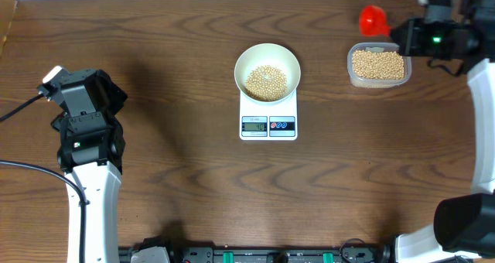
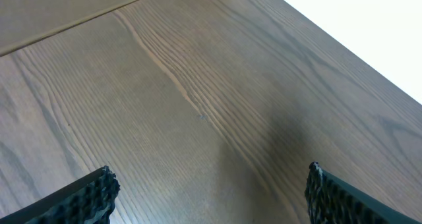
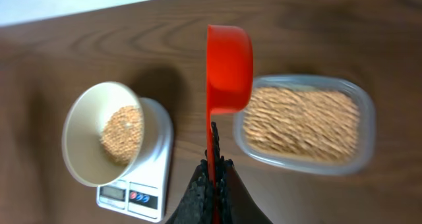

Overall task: Scoop item into bowl and weigh 50g on scale
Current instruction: 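Carry the empty red scoop back right above the soybean tub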

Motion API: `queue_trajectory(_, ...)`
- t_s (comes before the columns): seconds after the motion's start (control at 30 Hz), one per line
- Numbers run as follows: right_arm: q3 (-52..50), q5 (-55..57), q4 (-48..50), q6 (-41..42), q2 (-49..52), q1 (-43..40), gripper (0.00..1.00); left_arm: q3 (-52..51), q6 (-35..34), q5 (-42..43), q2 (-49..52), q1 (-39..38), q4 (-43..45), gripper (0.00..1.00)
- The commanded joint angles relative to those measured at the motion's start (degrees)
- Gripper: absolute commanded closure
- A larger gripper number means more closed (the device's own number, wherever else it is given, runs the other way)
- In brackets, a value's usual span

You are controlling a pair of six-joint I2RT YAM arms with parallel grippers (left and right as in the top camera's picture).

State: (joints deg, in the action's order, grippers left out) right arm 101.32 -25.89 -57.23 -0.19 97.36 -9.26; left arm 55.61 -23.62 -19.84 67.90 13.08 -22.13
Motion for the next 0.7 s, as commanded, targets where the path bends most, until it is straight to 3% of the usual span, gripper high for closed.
queue_trajectory(0.0, 1.0, 3.1, -1.1, 3.2, -0.5, -2.7, 0.99, 0.0, -0.1, -0.8, 0.4, 0.2, -0.1, 0.07)
queue_trajectory(0.67, 0.9, 12.0, -2.6, -0.3, 7.7, -2.2, 0.99, 0.0, -0.1, -0.8, 0.4, 0.2, -0.1, 0.07)
